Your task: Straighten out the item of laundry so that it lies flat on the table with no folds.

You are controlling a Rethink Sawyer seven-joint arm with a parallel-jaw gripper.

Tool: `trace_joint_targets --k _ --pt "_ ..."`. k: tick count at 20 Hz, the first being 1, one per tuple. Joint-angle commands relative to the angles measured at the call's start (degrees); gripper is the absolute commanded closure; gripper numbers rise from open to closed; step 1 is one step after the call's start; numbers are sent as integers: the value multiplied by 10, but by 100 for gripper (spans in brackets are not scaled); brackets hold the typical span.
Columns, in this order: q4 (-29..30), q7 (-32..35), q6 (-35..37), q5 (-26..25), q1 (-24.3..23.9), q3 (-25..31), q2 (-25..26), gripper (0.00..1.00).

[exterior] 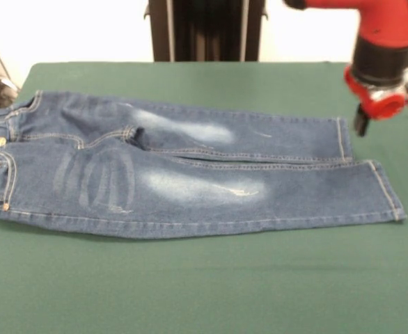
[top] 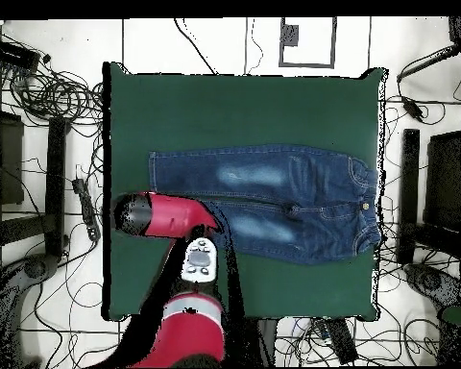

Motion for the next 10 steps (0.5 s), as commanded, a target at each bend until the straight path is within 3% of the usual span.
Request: trace_joint_targets --k 1,5,10 --pt "-2 146 81 55 37 -2 -15 100" --pt "81 35 20 24 -36 4 -44 100" --pt "75 -31 31 -41 -74 -16 -41 100"
